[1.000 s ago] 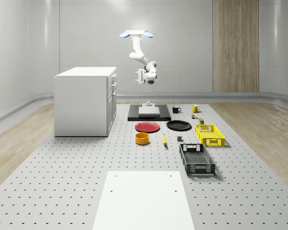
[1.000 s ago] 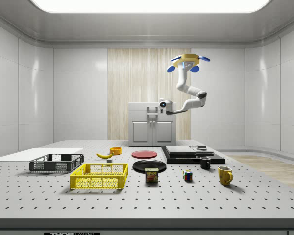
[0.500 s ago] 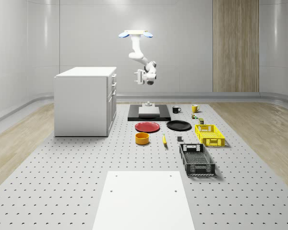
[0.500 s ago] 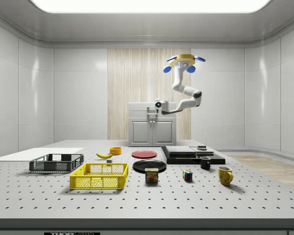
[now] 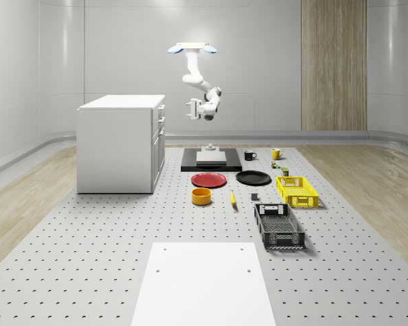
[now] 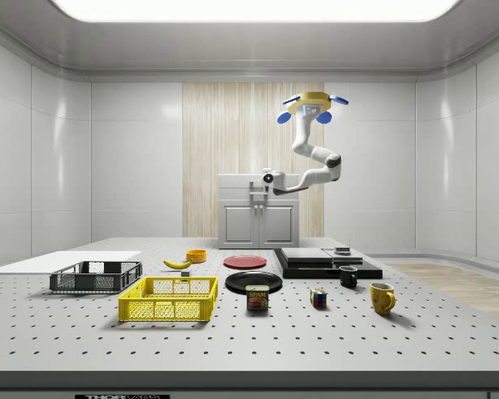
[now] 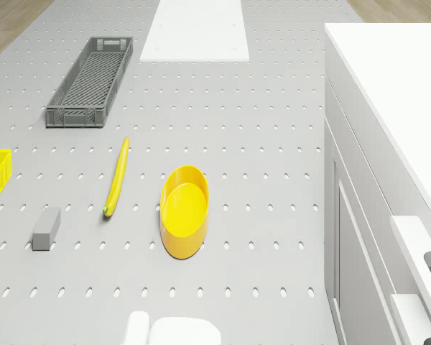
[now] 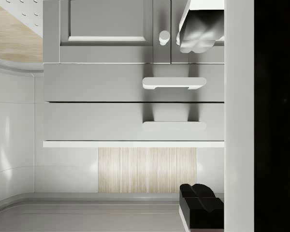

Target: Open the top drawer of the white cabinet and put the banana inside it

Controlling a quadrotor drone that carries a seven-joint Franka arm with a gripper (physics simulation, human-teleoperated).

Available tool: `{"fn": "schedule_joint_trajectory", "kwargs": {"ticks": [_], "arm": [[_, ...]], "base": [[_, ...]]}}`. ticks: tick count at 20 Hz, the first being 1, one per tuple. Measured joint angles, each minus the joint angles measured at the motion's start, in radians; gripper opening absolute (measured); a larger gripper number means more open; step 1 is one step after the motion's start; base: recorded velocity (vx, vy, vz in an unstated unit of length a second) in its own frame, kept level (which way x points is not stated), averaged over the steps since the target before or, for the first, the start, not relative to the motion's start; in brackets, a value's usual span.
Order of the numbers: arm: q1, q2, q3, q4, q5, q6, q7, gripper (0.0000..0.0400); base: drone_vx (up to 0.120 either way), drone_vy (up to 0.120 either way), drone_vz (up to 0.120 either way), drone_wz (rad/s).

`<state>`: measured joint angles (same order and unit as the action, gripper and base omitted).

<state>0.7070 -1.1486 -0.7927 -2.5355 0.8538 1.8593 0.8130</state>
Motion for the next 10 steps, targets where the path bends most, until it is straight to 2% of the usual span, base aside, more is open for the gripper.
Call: {"fn": "schedule_joint_trajectory", "kwargs": {"ticks": [10], "arm": [[0.043,0.021,0.101,-0.059,0.104,0.123,-0.034,0.0400]], "base": [[0.000,0.000,0.000,0.000]]}}
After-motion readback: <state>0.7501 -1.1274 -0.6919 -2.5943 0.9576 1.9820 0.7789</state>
